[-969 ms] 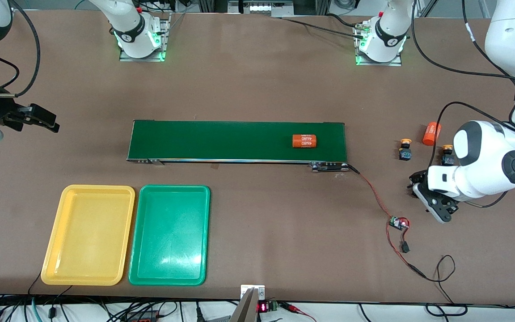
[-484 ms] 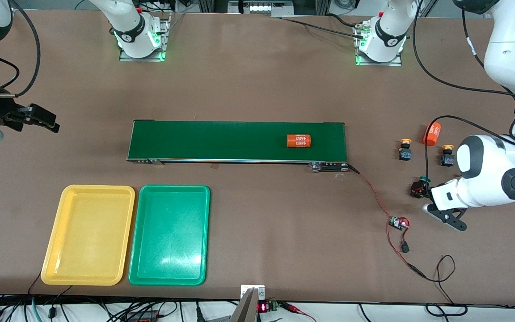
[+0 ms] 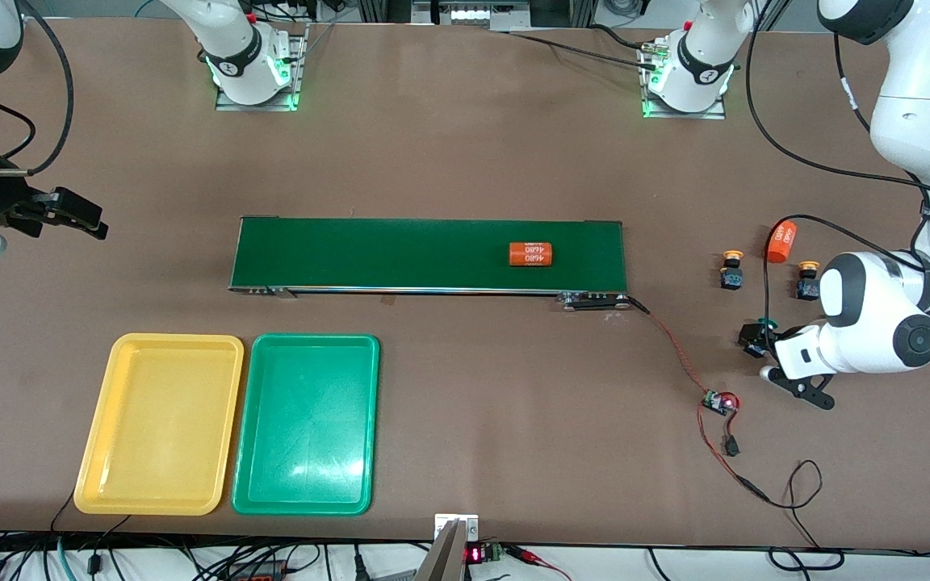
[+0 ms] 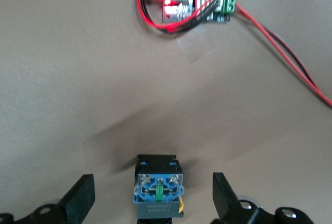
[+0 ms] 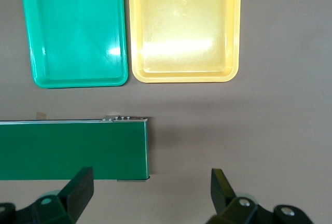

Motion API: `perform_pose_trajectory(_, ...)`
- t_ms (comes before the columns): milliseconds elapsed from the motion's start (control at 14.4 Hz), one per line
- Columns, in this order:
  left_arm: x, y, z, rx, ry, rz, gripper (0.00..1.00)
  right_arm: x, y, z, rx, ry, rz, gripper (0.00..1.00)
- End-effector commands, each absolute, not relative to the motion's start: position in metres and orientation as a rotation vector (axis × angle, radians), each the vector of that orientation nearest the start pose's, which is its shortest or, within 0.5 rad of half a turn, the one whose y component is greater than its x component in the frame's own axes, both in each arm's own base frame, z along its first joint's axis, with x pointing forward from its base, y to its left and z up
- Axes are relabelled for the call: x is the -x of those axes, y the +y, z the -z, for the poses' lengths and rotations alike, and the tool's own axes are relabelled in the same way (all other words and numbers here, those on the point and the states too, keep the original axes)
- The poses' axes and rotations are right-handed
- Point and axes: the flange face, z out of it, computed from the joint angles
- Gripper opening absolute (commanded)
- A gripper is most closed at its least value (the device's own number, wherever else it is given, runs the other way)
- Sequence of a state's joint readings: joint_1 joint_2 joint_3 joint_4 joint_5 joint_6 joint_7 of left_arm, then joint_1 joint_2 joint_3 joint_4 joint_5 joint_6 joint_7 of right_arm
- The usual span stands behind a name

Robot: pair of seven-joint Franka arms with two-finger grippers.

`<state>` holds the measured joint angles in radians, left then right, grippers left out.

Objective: Sort buttons by color to trays
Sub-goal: 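Reach the left gripper to the green-capped button and grasp it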

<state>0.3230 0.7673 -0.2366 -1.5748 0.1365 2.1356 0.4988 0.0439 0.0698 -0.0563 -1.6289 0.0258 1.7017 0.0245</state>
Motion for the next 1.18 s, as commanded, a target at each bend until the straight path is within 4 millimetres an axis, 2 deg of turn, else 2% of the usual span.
perform_pose_trajectory(0,-0.666,0.089,-0.178,3.161,0.697,-0.296,1.0,-0.585,-0.004,-0.572,3.124,0.049,0.015,1.0)
perform_pose_trajectory(208,-0.66,0.09,-0.172,3.167,0.683,-0.323,0.98,-0.585,-0.004,-0.572,3.124,0.049,0.017,1.0)
perform_pose_trajectory(277,-0.659,0.09,-0.17,3.169,0.681,-0.33,0.92,-0.585,-0.005,-0.572,3.124,0.052,0.017,1.0)
perform_pose_trajectory(346,-0.658,0.09,-0.169,3.169,0.679,-0.332,0.73,-0.585,-0.005,-0.572,3.124,0.054,0.017,1.0)
perform_pose_trajectory(554,-0.659,0.089,-0.17,3.171,0.662,-0.331,0.44,-0.584,-0.004,-0.572,3.124,0.049,0.012,1.0)
perform_pose_trajectory(761,-0.663,0.08,-0.183,3.168,0.642,-0.335,0.11,-0.584,-0.006,-0.572,3.124,0.059,0.01,1.0)
perform_pose_trajectory(900,-0.663,0.069,-0.202,3.165,0.652,-0.376,0.0,-0.584,-0.007,-0.573,3.12,0.078,0.01,1.0)
perform_pose_trajectory(969,-0.665,0.054,-0.211,3.158,0.655,-0.375,0.0,-0.584,-0.007,-0.573,3.12,0.079,0.007,1.0)
perform_pose_trajectory(1107,-0.662,0.005,-0.232,3.156,0.641,-0.433,0.0,-0.584,-0.007,-0.574,3.12,0.079,0.012,1.0)
